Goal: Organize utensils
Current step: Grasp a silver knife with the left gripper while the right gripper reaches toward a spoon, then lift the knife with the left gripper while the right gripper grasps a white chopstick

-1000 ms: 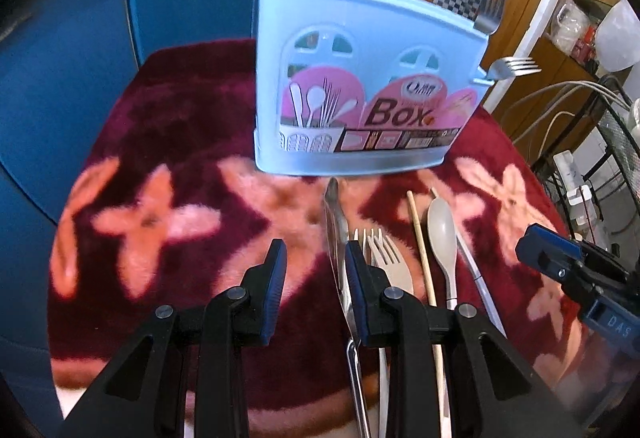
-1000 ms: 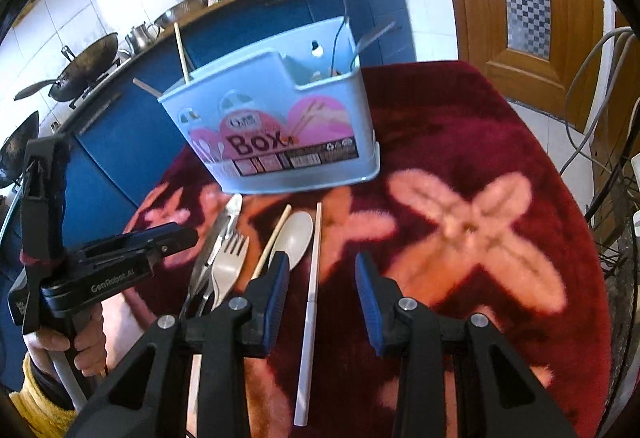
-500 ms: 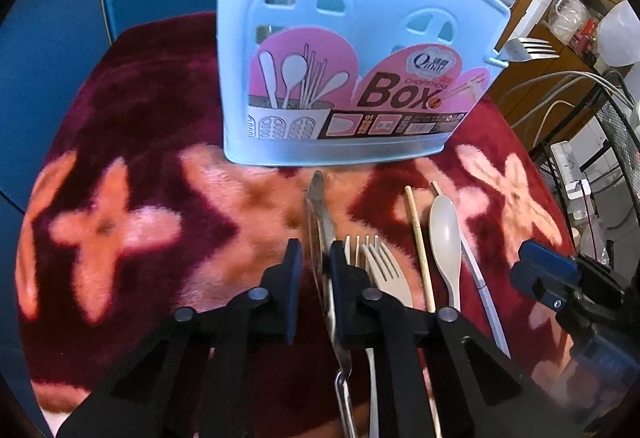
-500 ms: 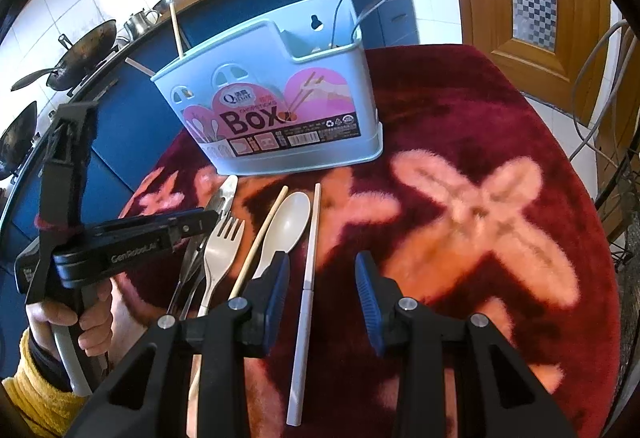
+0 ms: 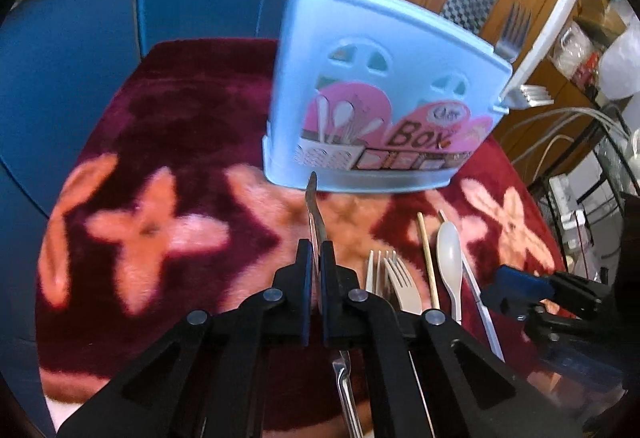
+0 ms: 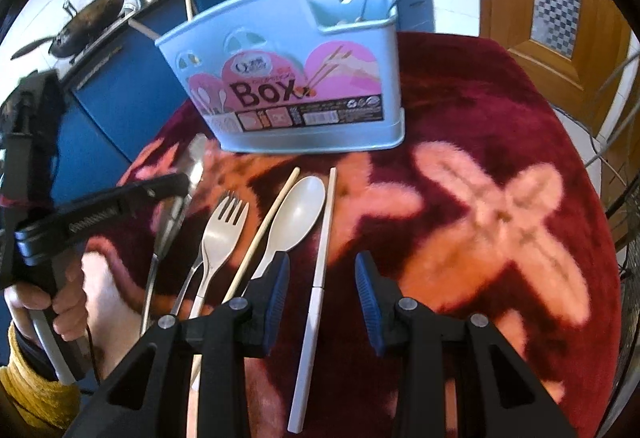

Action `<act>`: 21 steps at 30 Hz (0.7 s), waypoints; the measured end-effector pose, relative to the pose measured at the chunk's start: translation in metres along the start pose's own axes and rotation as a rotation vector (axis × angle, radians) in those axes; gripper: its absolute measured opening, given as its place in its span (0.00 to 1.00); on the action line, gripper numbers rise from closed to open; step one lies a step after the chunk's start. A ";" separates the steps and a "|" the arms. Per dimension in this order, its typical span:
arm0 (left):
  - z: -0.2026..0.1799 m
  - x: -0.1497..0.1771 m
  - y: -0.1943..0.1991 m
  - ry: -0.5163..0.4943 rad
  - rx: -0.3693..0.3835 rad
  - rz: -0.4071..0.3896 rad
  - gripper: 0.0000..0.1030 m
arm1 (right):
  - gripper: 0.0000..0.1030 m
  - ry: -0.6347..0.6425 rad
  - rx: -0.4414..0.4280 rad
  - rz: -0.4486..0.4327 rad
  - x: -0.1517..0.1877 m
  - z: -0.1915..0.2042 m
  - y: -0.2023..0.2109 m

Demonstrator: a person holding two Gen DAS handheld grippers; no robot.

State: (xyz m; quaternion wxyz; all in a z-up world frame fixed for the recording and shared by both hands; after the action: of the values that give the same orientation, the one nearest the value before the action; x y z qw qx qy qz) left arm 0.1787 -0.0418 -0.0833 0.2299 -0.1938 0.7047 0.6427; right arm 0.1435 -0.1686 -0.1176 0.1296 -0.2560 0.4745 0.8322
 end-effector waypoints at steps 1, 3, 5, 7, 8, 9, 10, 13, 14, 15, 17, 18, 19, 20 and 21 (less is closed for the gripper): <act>0.003 -0.002 0.003 0.003 -0.003 -0.013 0.02 | 0.30 0.002 0.003 0.016 0.000 0.000 -0.003; 0.007 -0.004 0.010 0.004 -0.008 -0.037 0.01 | 0.24 0.005 0.003 0.052 -0.001 -0.001 -0.010; 0.008 -0.007 0.016 0.005 -0.012 -0.059 0.01 | 0.20 0.007 0.006 0.078 -0.001 -0.003 -0.015; 0.009 -0.010 0.020 0.002 -0.018 -0.081 0.01 | 0.15 0.009 0.011 0.101 -0.003 -0.004 -0.018; 0.009 -0.011 0.021 0.000 -0.021 -0.089 0.01 | 0.15 0.010 0.016 0.109 -0.004 -0.004 -0.019; 0.009 -0.012 0.023 -0.002 -0.025 -0.098 0.01 | 0.15 0.013 0.016 0.120 -0.005 -0.004 -0.021; 0.009 -0.013 0.025 -0.003 -0.027 -0.105 0.01 | 0.15 0.017 0.017 0.130 -0.006 -0.004 -0.022; 0.009 -0.015 0.031 -0.001 -0.025 -0.127 0.01 | 0.15 0.033 0.026 0.172 -0.009 -0.002 -0.030; 0.009 -0.015 0.033 0.002 -0.021 -0.134 0.01 | 0.15 0.032 0.026 0.184 -0.010 -0.003 -0.033; 0.009 -0.015 0.036 0.004 -0.019 -0.140 0.01 | 0.15 0.027 0.024 0.194 -0.010 -0.003 -0.035; 0.009 -0.017 0.040 0.008 -0.015 -0.158 0.01 | 0.14 0.017 0.014 0.202 -0.012 -0.003 -0.037; 0.009 -0.018 0.042 0.009 -0.015 -0.164 0.01 | 0.12 0.014 0.012 0.200 -0.012 -0.004 -0.037; 0.009 -0.018 0.045 0.010 -0.015 -0.173 0.01 | 0.10 0.008 0.011 0.193 -0.012 -0.005 -0.036; 0.008 -0.019 0.047 0.010 -0.015 -0.179 0.01 | 0.09 0.002 0.010 0.184 -0.012 -0.006 -0.035; 0.008 -0.019 0.050 0.011 -0.014 -0.186 0.01 | 0.08 -0.009 0.007 0.175 -0.011 -0.008 -0.033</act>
State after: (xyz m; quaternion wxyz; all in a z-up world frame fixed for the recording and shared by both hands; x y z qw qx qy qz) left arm 0.1666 -0.0298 -0.0322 0.2836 -0.2634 0.6804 0.6223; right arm 0.1706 -0.1581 -0.1385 0.0597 -0.2092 0.4974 0.8398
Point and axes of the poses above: each gripper's, at about its wrist camera, not at the fingertips, and y roughly against the way its jaws point, z to its left, x to its underside, the point moved 10 cm from there along -y, roughly the way its jaws point, and after that the axes turned 13 degrees about -x, right-handed, at the moved point
